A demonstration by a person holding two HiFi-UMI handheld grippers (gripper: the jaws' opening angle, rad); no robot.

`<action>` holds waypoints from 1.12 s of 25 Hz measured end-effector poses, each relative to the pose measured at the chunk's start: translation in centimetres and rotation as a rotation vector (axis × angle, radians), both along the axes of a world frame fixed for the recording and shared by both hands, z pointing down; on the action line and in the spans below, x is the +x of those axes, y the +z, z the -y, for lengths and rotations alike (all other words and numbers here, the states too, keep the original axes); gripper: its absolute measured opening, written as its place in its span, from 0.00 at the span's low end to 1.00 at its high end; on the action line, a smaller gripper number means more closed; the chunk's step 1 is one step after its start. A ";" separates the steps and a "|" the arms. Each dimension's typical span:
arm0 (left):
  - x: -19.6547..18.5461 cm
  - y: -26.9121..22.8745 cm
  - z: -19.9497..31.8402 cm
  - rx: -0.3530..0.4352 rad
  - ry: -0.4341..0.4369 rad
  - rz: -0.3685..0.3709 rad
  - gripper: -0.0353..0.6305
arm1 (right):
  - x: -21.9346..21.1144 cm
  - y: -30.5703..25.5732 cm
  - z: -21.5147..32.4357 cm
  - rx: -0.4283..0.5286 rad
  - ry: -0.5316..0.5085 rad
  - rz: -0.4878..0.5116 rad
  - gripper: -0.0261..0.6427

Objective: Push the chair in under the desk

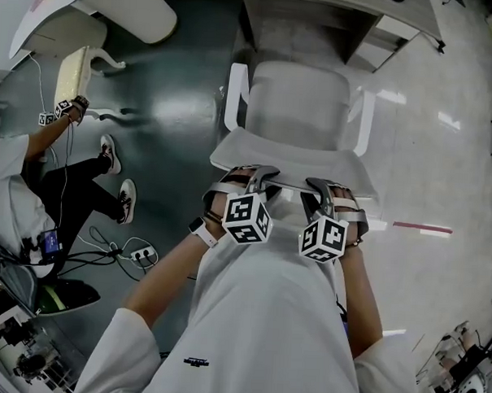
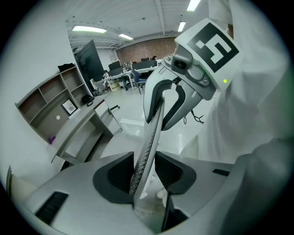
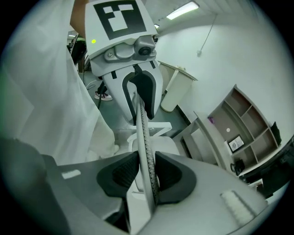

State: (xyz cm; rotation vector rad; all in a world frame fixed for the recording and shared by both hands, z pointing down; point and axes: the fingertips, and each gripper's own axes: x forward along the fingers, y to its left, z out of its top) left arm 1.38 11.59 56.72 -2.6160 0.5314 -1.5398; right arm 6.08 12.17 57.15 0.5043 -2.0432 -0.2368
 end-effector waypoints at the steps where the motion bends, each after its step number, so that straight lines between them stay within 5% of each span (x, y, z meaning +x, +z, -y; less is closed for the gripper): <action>1: 0.2 0.1 0.4 -0.001 -0.006 -0.002 0.27 | 0.2 0.1 0.4 0.004 -0.002 -0.004 0.22; 20: 0.8 -0.3 10.5 0.015 0.008 0.013 0.28 | 0.8 -0.1 10.3 0.100 -0.018 -0.028 0.21; 28: -0.1 0.0 16.2 -0.019 0.004 0.046 0.30 | -0.3 0.0 15.5 0.102 -0.026 0.044 0.20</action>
